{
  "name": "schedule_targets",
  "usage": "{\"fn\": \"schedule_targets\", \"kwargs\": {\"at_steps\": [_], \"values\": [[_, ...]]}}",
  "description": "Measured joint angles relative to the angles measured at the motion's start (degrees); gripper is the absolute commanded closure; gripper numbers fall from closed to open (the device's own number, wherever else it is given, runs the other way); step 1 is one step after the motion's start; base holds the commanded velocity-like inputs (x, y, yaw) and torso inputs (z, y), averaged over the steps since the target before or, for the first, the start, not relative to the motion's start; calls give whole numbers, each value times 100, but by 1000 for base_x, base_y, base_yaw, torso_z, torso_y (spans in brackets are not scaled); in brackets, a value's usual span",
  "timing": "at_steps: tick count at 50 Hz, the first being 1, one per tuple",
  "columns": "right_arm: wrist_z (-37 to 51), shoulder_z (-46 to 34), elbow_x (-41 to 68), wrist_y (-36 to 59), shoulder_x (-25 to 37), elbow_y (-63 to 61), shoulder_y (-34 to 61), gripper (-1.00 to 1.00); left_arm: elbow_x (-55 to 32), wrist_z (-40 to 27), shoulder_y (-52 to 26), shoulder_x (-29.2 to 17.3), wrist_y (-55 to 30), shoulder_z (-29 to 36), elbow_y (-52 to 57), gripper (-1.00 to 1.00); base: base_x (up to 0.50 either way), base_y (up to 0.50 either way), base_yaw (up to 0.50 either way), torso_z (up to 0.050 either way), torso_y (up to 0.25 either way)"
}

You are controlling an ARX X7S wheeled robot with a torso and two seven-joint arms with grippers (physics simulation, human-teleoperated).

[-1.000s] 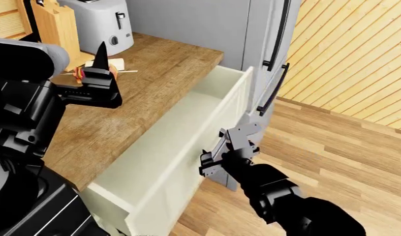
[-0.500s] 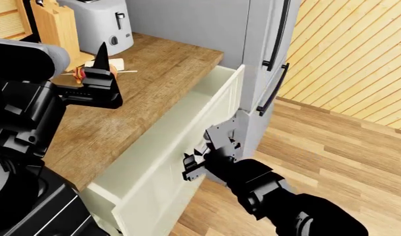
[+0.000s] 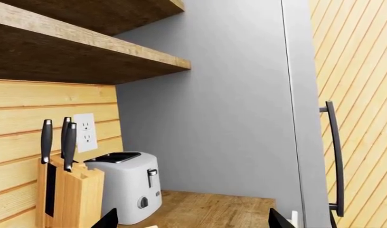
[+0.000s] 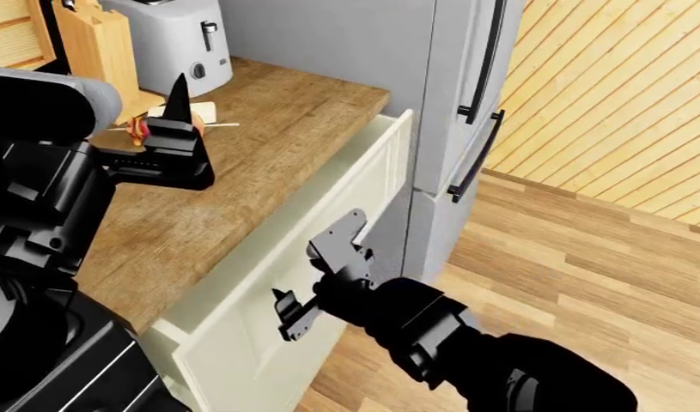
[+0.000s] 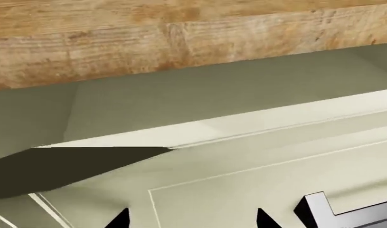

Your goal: Close the left drawer.

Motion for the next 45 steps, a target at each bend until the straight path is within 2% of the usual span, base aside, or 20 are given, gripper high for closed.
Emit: {"fn": "schedule_targets", "kwargs": {"at_steps": [10,13,45], "values": [[-49,-268,298,-303,-24,171,51,-100,19,-4,4,-2,6,27,10,-100,0,0,0,0,1],[123,-205,327,-381,137,-72,144,-100,33,-8,9,0,8,40,18,-100,0,0,0,0,0],[3124,465,341,-13,3334,-5125,1605,-100,0,-53,-52,16,9,98,37,-100,0,0,0,0,0]]}}
